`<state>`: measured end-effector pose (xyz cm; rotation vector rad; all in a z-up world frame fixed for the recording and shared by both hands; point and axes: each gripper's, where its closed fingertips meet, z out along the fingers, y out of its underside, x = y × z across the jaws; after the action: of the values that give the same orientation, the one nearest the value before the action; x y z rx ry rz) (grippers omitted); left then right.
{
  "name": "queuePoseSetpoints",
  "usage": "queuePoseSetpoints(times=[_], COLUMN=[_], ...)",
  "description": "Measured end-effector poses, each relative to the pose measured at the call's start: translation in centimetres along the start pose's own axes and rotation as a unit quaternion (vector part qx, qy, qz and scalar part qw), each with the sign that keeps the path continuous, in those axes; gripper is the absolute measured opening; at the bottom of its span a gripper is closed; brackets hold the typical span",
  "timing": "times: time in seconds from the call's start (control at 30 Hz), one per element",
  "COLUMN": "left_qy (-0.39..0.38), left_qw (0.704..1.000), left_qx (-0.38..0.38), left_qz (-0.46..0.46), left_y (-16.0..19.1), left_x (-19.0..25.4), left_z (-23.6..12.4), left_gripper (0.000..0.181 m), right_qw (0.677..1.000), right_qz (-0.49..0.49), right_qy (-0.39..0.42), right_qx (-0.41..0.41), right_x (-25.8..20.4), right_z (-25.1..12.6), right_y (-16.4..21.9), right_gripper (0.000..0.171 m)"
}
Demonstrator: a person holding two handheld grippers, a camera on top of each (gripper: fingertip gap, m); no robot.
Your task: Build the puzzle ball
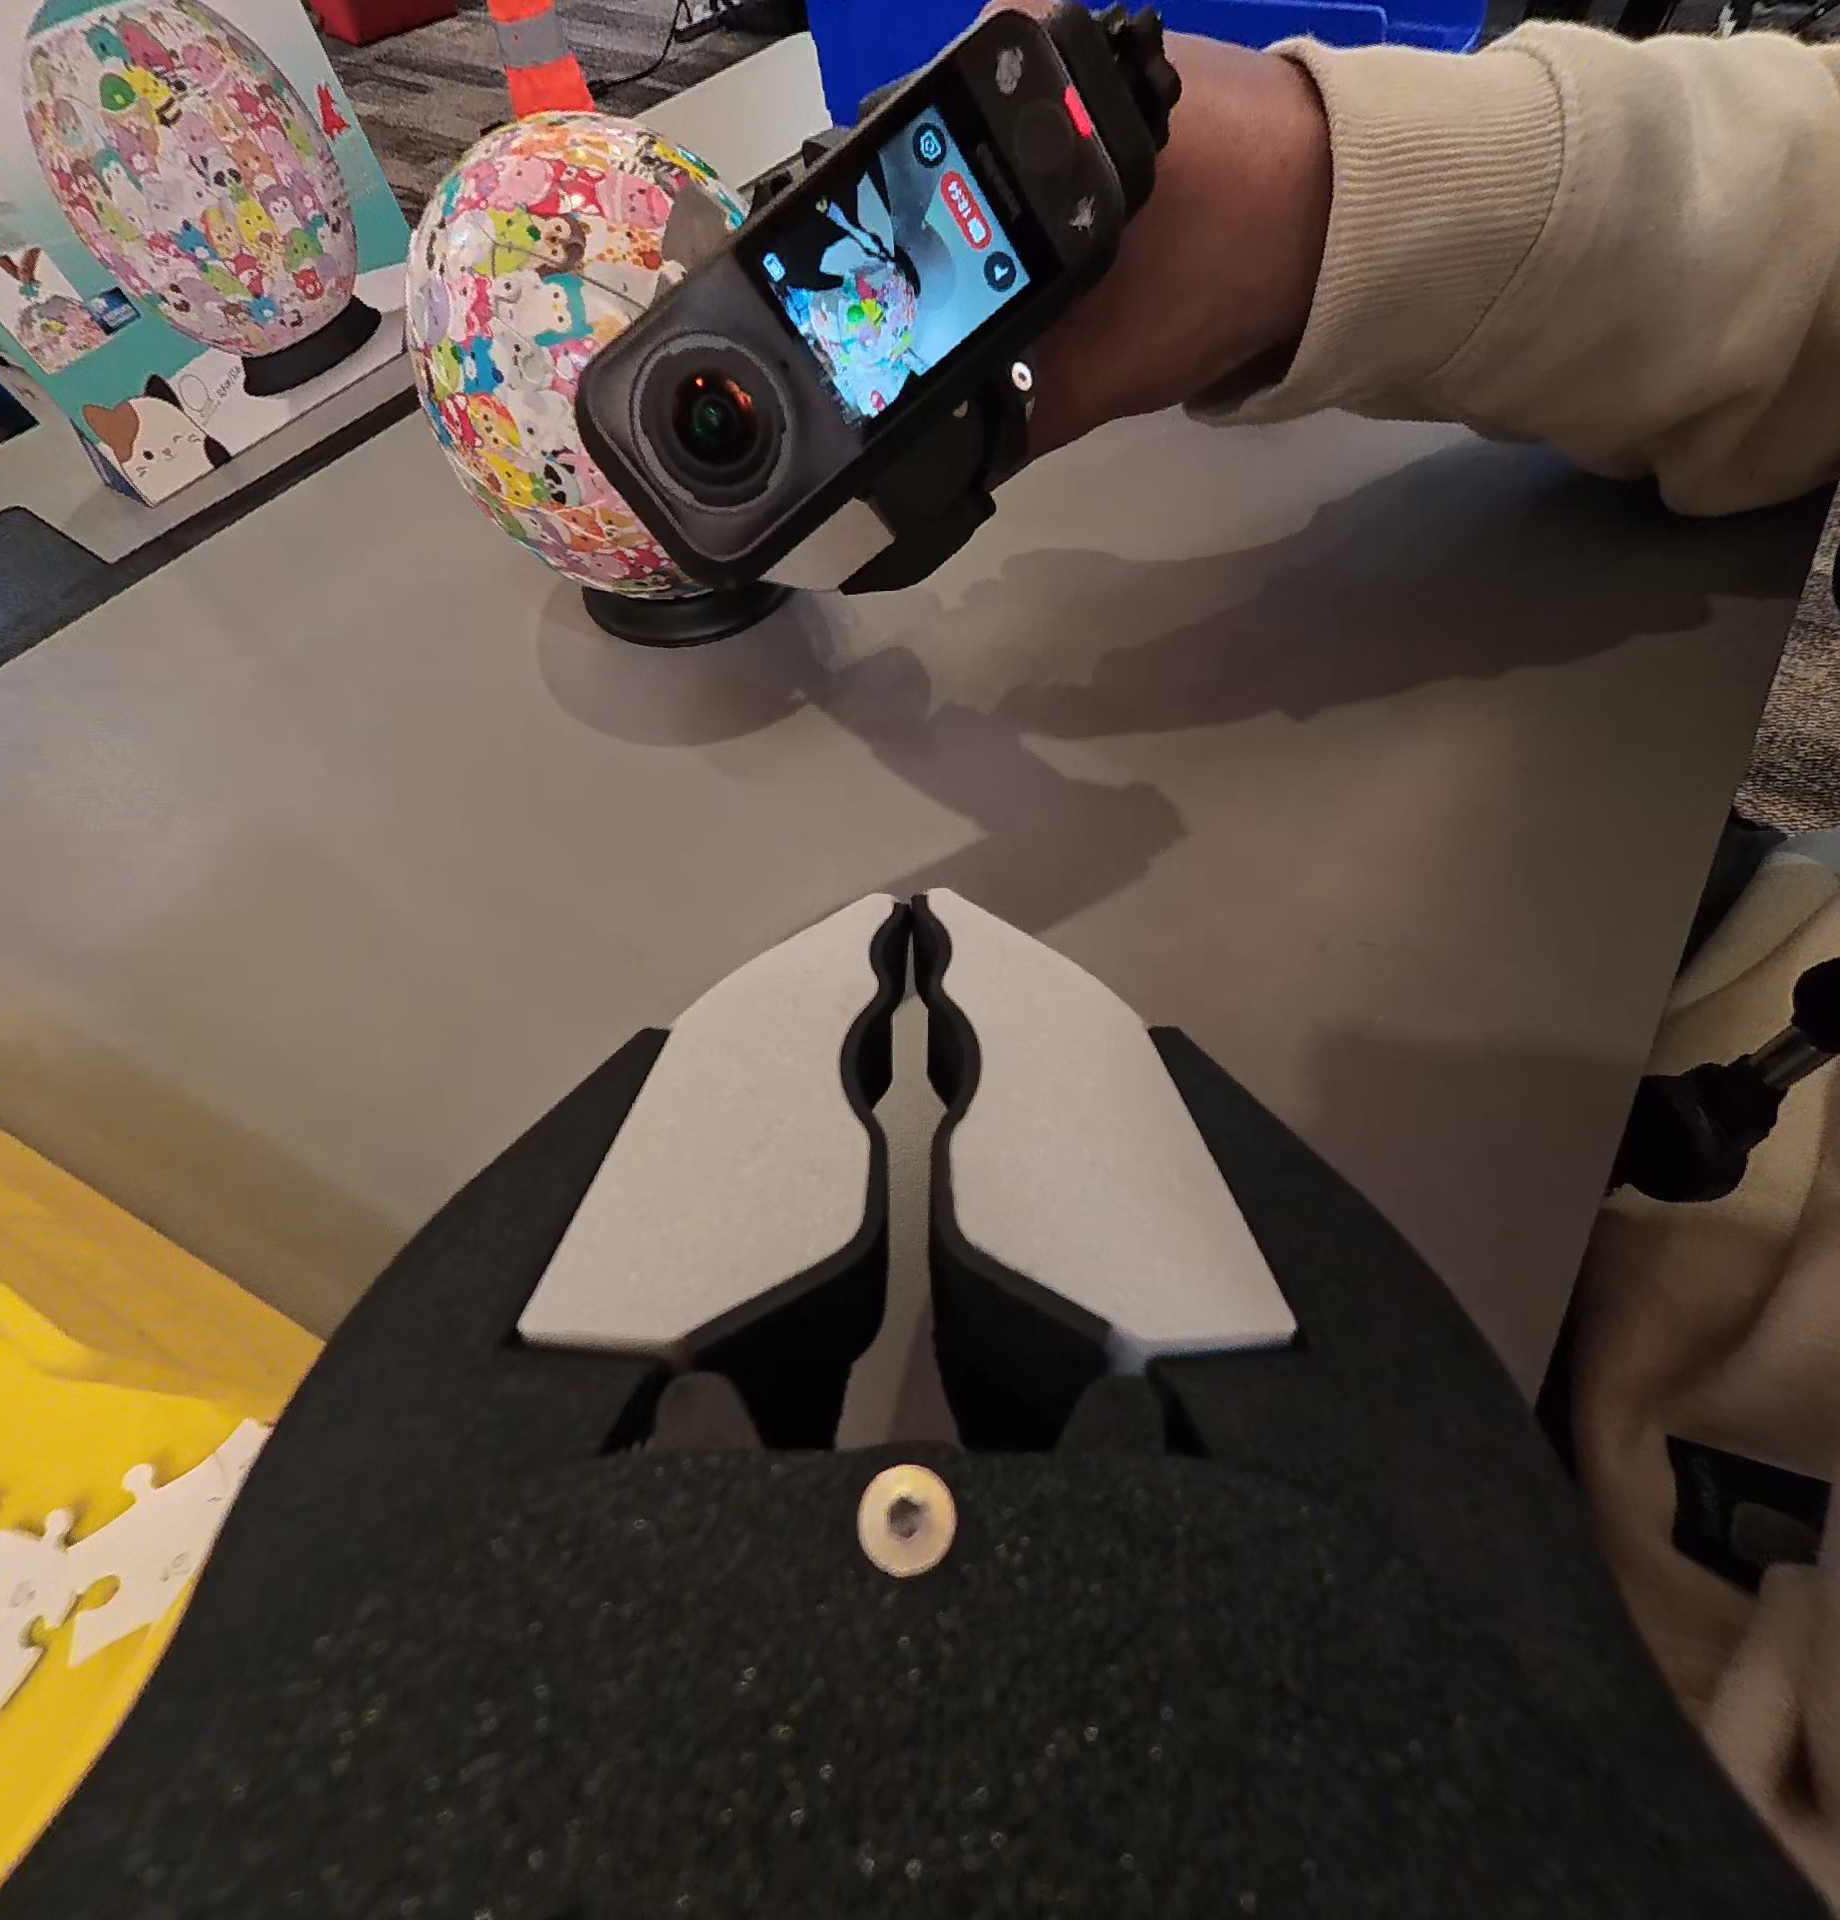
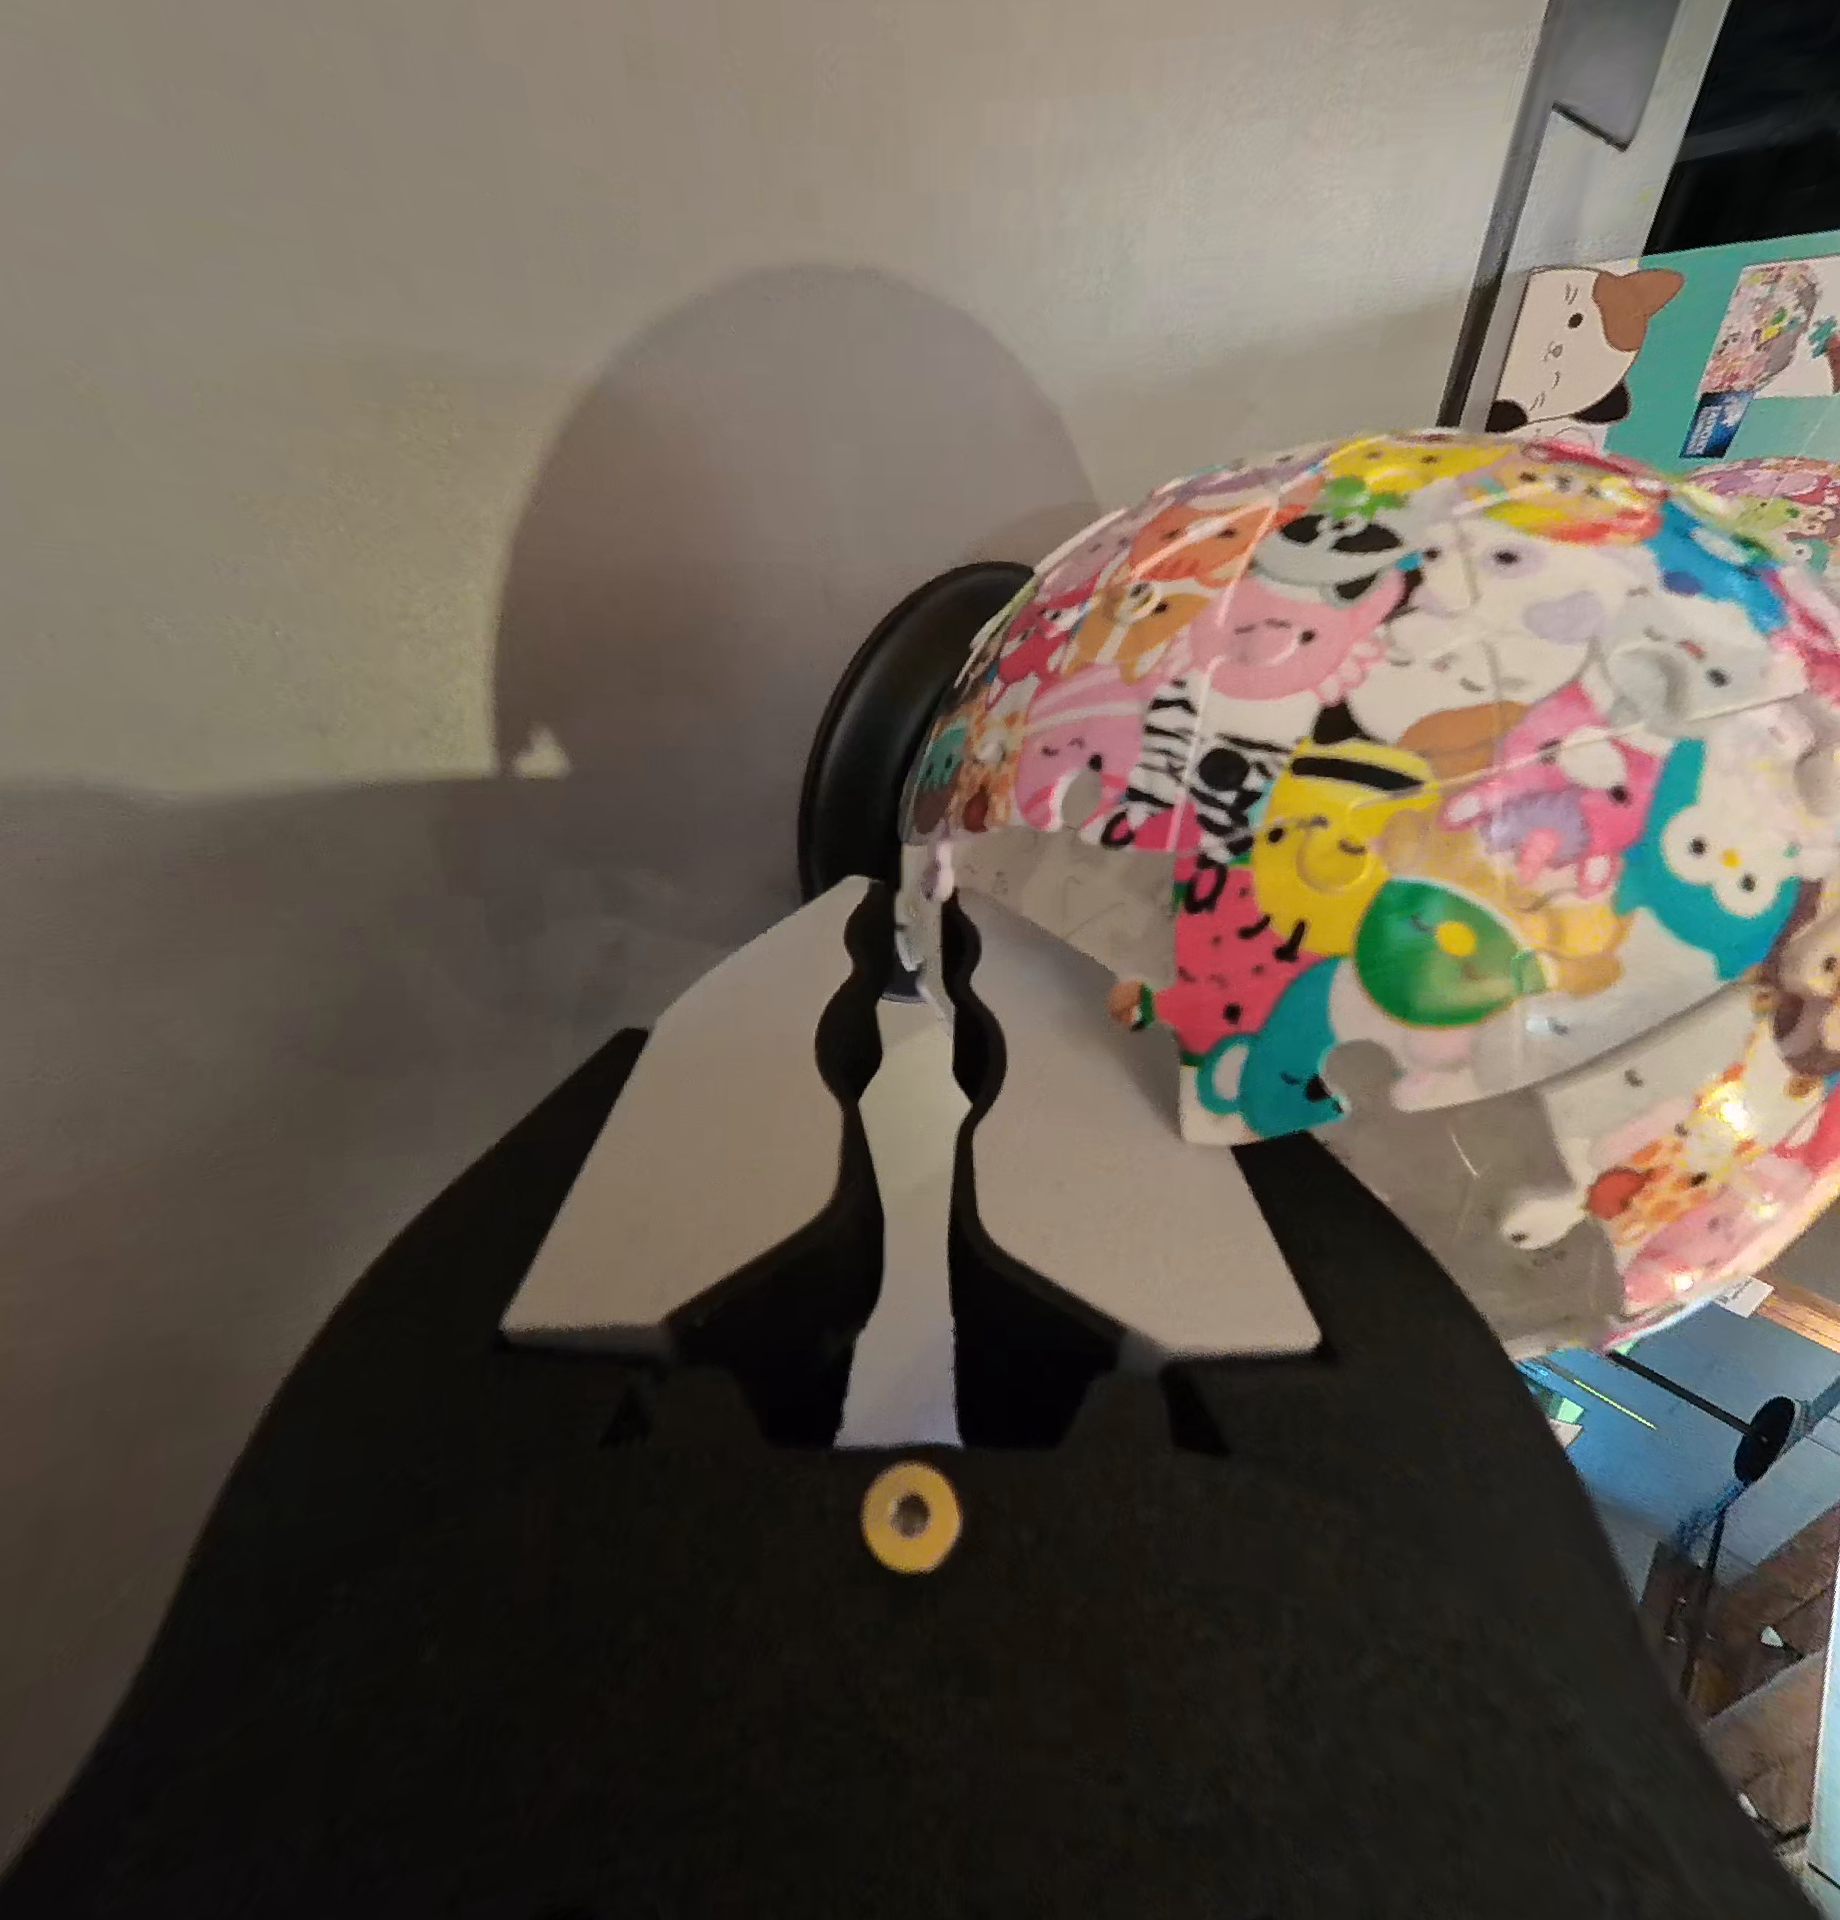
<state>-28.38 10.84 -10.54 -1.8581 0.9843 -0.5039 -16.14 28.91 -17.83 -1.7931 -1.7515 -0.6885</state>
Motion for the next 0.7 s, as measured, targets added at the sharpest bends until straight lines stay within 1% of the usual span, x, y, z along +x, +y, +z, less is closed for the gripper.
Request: queuePoseSetpoints(times=[0.23, 0.33, 0.4, 0.53, 0.7], left_qy=[0.000, -0.002, -0.004, -0.011, -0.009], left_qw=[1.000, 1.000, 1.000, 1.000, 1.000], left_qx=[0.000, 0.001, -0.001, 0.001, 0.001], left_qz=[0.000, 0.002, 0.003, 0.005, 0.005], left_y=[0.0, -0.1, 0.0, -0.1, 0.0], left_x=[0.0, 0.0, 0.0, -0.3, -0.2], left_z=[-0.1, -0.1, -0.1, -0.3, -0.3], left_gripper=[0.000, 0.000, 0.000, 0.000, 0.000], right_qw=[1.000, 1.000, 0.999, 0.992, 0.983], right_qz=[-0.002, -0.002, -0.005, 0.004, -0.012], right_qy=[-0.004, 0.004, 0.014, 0.043, 0.087], right_qx=[0.002, 0.016, 0.041, 0.120, 0.161], right_x=[-0.2, 0.0, 0.1, 0.2, 0.4], right_z=[0.0, -0.4, -1.0, -1.8, -2.2], right_y=[-0.1, -0.4, -0.5, -0.6, -0.8], right_gripper=[0.011, 0.011, 0.011, 0.010, 0.007])
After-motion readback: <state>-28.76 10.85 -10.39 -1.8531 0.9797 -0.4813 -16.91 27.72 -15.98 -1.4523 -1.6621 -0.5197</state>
